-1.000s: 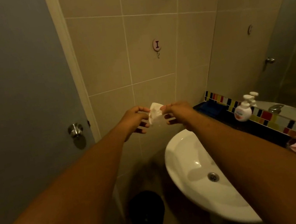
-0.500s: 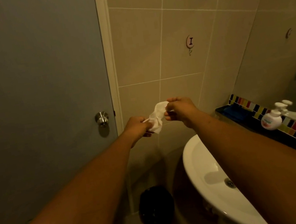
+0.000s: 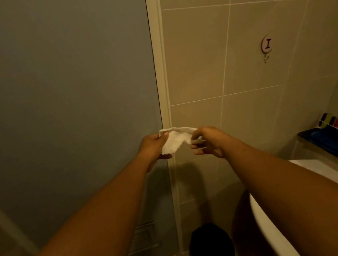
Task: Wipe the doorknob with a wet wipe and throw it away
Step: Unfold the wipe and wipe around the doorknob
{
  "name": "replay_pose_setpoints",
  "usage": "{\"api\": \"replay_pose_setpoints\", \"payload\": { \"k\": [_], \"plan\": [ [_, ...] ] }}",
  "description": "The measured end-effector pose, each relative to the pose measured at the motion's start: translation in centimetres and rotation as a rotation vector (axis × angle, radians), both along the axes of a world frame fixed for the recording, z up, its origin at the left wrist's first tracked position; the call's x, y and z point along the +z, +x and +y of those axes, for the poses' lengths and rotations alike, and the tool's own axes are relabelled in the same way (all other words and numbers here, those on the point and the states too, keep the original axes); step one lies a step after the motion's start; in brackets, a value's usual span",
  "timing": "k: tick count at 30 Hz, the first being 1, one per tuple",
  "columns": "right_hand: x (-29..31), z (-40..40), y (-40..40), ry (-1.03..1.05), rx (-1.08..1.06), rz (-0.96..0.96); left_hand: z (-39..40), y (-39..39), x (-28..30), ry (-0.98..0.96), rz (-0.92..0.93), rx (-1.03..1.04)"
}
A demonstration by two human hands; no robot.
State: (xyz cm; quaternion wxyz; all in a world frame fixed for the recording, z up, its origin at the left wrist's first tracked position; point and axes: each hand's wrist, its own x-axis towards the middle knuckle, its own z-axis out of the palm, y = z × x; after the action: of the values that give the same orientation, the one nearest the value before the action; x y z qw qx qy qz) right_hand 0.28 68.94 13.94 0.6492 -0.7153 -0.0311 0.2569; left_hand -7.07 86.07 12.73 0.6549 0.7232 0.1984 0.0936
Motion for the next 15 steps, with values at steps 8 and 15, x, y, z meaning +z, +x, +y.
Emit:
{"api": "replay_pose_setpoints", "payload": {
  "k": [8, 15],
  "plan": [
    [-1.6, 1.9, 5.3, -0.031, -0.016, -0.153, 3.2, 3.7, -0.4, 0.137, -0.002, -0.02],
    [-2.9, 4.5, 7.5, -0.264, -0.132, -0.76, 3.8, 6.2, -1.5, 0.008, -0.013, 0.096]
  ]
}}
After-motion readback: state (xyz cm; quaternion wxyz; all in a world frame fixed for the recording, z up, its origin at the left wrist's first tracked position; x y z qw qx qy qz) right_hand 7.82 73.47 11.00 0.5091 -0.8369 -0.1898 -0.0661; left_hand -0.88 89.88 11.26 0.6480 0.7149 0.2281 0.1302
